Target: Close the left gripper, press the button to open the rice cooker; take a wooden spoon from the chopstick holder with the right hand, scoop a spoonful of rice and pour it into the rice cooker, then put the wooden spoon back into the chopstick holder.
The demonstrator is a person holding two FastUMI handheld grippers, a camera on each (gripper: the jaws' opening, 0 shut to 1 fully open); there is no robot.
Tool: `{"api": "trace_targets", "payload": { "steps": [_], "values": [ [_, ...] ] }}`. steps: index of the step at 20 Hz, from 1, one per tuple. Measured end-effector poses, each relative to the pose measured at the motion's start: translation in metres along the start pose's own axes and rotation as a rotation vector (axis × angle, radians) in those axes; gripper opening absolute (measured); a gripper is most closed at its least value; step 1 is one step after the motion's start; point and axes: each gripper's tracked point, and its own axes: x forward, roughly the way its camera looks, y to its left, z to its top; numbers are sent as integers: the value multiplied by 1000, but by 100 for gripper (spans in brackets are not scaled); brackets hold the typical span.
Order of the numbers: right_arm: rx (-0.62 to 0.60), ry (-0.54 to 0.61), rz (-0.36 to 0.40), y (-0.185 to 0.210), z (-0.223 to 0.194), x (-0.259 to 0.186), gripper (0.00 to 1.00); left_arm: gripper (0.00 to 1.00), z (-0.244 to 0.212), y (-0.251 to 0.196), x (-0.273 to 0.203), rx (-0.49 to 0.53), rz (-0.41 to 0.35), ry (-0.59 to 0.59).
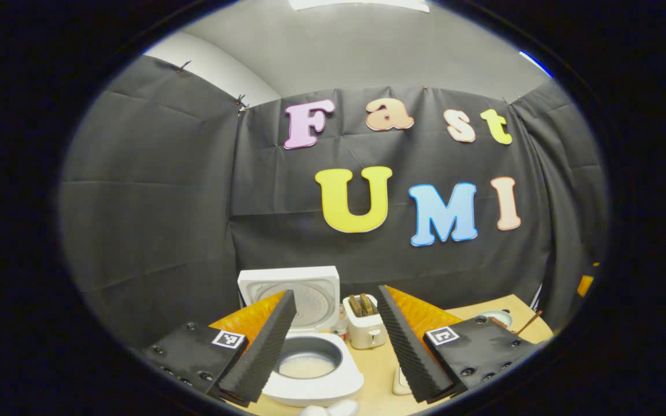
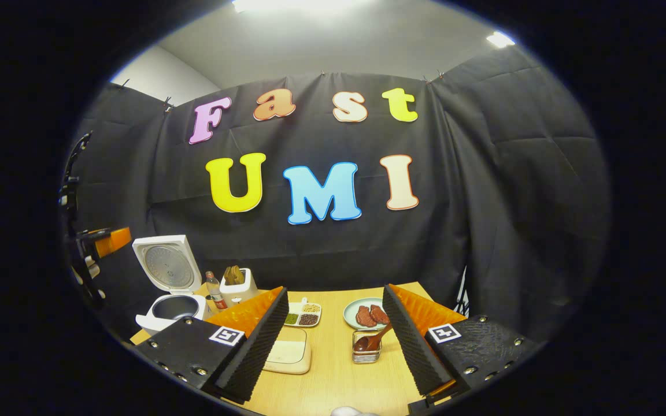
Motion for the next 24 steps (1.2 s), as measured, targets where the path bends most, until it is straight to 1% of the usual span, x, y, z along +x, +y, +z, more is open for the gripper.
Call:
{"api": "trace_targets", "payload": {
  "steps": [1, 2, 5, 6, 7, 8, 9, 11, 13, 14, 15, 16, 18, 21, 22, 23, 24],
  "values": [
    [3, 10, -1, 4, -3, 0, 100, 95, 10, 7, 15, 10, 10, 5],
    [7, 16, -2, 7, -5, 0, 100, 100, 21, 11, 32, 16, 11, 4],
    [15, 46, -7, 16, -12, 2, 100, 100, 39, 32, 86, 14, 44, 32],
    [15, 56, -8, 18, -14, 4, 100, 100, 41, 34, 104, -8, 38, 44],
    [14, 63, -10, 20, -16, 6, 100, 96, 40, 40, 124, -21, 52, 67],
    [14, 76, -11, 22, -19, 7, 100, 99, 36, 48, 143, -24, 67, 91],
    [9, 81, -10, 24, -20, 10, 100, 100, 34, 55, 163, -33, 75, 105],
    [-4, 99, -17, 26, -25, 13, 100, 100, 23, 67, 198, -27, 104, 138],
    [-4, 116, -15, 29, -29, 17, 100, 98, 4, 79, 232, -18, 129, 183],
    [-5, 122, -19, 30, -30, 19, 100, 99, -11, 85, 245, -22, 150, 212],
    [-7, 131, -17, 32, -34, 20, 100, 98, -22, 91, 258, -37, 156, 228],
    [-10, 139, -16, 33, -36, 22, 100, 96, -33, 100, 271, -41, 179, 252],
    [-12, 157, -11, 37, -40, 26, 100, 97, -50, 114, 294, -21, 213, 290],
    [-12, 169, -6, 40, -44, 29, 100, 95, -79, 114, 307, -29, 208, 374],
    [-11, 174, -2, 41, -45, 30, 100, 96, -87, 114, 307, -30, 207, 405],
    [-9, 179, 3, 42, -47, 31, 100, 98, -83, 115, 310, -32, 208, 387],
    [-6, 179, 9, 43, -46, 31, 100, 100, -87, 111, 307, -33, 194, 414]
  ]
}}
